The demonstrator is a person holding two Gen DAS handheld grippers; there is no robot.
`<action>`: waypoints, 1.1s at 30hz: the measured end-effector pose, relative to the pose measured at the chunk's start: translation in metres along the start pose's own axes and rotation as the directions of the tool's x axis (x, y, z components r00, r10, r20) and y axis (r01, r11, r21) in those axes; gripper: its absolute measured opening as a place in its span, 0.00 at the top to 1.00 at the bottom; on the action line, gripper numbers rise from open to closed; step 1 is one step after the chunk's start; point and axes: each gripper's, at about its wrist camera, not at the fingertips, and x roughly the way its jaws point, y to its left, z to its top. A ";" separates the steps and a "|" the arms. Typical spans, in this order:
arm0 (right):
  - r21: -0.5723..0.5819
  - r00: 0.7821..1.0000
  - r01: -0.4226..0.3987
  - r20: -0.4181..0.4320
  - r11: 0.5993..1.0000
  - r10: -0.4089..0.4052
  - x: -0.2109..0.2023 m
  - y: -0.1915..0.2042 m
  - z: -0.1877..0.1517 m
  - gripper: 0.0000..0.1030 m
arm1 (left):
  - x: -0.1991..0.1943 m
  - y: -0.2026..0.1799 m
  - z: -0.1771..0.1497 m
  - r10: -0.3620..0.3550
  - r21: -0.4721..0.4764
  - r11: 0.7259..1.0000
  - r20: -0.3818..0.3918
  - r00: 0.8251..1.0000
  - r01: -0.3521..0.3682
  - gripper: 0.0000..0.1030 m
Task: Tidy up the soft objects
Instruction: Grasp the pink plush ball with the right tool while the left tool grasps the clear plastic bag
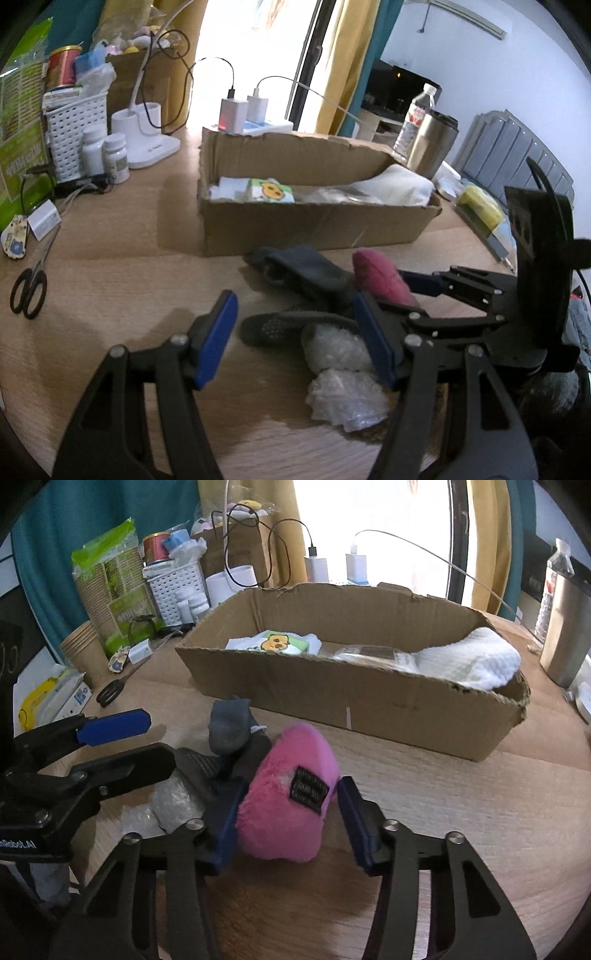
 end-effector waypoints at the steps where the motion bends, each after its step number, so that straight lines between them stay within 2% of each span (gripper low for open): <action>1: 0.000 1.000 -0.001 0.001 1.000 0.001 -0.001 -0.001 -0.001 0.54 | 0.001 -0.003 0.000 0.000 0.006 1.000 -0.004 1.000 0.000 0.35; 9: 0.028 0.999 -0.023 0.030 0.999 0.022 -0.012 -0.017 -0.010 0.59 | 0.016 -0.027 -0.010 0.006 0.057 0.998 -0.078 0.997 -0.001 0.35; 18: 0.069 0.999 -0.037 0.042 0.997 0.034 -0.022 -0.036 -0.017 0.59 | 0.027 -0.027 -0.024 0.041 0.042 0.999 -0.145 0.989 -0.035 0.35; 25: 0.076 0.999 -0.027 0.031 0.997 0.025 -0.017 -0.037 -0.016 0.53 | 0.025 -0.024 -0.026 0.015 0.042 0.999 -0.164 0.986 -0.008 0.36; 26: 0.079 0.999 -0.029 0.031 0.996 0.027 -0.016 -0.037 -0.015 0.53 | 0.024 -0.023 -0.026 0.000 0.039 0.999 -0.169 0.986 0.007 0.39; 27: 0.081 0.999 -0.031 0.032 0.996 0.028 -0.016 -0.038 -0.015 0.53 | 0.023 -0.022 -0.026 -0.011 0.036 0.999 -0.172 0.985 0.018 0.48; 33: 0.060 0.998 -0.045 0.038 0.997 0.043 -0.018 -0.033 -0.016 0.59 | 0.018 -0.025 -0.027 -0.027 0.050 0.998 -0.156 0.987 0.035 0.54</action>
